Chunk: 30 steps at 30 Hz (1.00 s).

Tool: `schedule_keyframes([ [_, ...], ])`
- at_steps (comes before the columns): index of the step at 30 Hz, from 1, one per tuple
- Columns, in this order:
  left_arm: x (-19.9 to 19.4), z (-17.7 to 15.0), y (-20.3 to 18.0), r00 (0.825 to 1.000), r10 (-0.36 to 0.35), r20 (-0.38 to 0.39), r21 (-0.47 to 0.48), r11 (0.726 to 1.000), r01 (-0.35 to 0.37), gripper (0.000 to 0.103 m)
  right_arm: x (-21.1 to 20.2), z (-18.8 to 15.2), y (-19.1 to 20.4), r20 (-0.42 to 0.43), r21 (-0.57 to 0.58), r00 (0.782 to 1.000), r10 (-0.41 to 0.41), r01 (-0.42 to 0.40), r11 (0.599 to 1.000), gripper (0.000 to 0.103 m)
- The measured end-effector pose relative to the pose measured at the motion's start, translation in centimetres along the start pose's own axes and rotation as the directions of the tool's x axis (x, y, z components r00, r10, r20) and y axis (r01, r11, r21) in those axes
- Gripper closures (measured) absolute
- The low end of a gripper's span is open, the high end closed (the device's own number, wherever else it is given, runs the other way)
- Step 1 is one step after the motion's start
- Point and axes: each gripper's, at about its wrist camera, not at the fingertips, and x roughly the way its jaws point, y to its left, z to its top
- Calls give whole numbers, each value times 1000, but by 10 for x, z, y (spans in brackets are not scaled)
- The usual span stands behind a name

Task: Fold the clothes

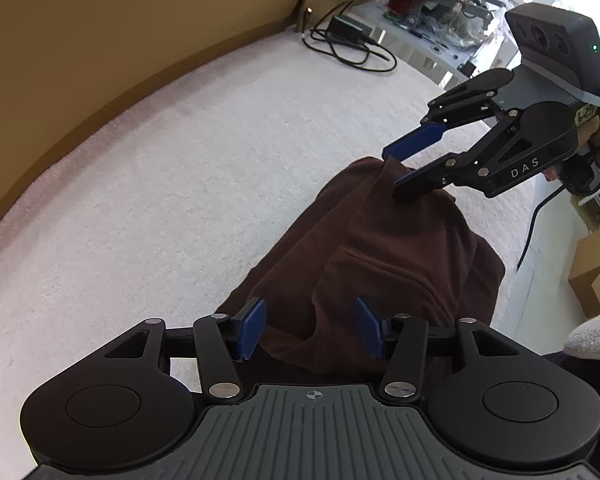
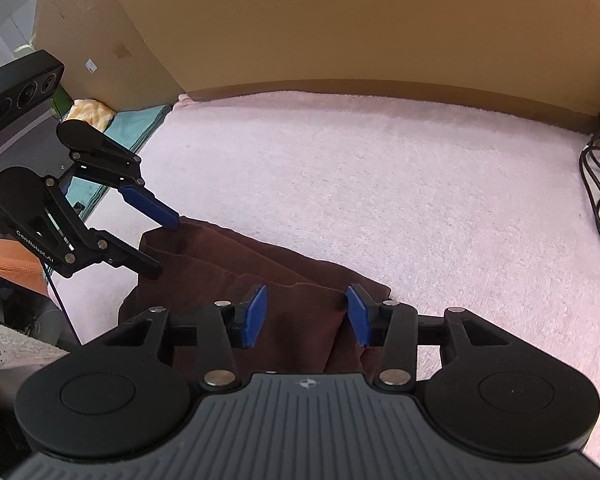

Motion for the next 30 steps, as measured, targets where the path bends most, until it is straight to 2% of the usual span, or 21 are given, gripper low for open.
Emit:
schedule_keyframes([
  [2,3,0,-2,999,-16,-36,36,999,17,40,1,-1,-1,-2,9,1000,-2,3,1000,52],
  [4,8,0,-6,997,-13,-73,70,997,18,57,1,-2,-1,-2,17,1000,-4,4,1000,50],
  [5,11,0,-8,996,-11,-91,87,996,19,62,1,-2,-2,-1,21,1000,-4,4,1000,50],
  [7,17,1,-9,993,3,-121,110,994,11,87,2,-2,-3,1,30,1000,-2,2,1000,49],
  [10,17,3,-7,993,6,-116,98,995,5,100,3,-3,-3,8,37,1000,1,-1,999,49],
  [12,13,4,-7,995,1,-96,87,996,7,102,1,-4,-2,13,40,1000,9,-9,999,51],
  [14,9,4,-3,997,-13,-75,58,998,17,103,-2,-3,1,7,22,1000,24,-24,999,70],
  [15,6,4,-1,998,-15,-63,45,999,17,103,-3,-2,2,3,14,1000,30,-30,999,90],
  [16,4,4,2,999,-16,-51,32,999,17,103,-5,-2,4,0,10,999,34,-34,999,99],
  [19,-2,5,10,1000,-12,-17,-9,1000,11,103,-9,1,6,1,-1,999,40,-40,999,99],
  [23,-5,9,23,1000,18,20,-59,998,-16,103,-14,5,-1,43,47,998,44,-46,998,99],
  [27,2,11,40,998,50,31,-131,990,-45,102,-2,8,-17,38,114,999,-24,20,993,99],
  [29,2,8,50,997,68,38,-188,980,-60,97,9,7,-24,5,142,998,-55,54,988,97],
  [30,-3,4,54,996,70,56,-218,974,-57,86,12,6,-26,-5,149,998,-69,69,986,92],
])
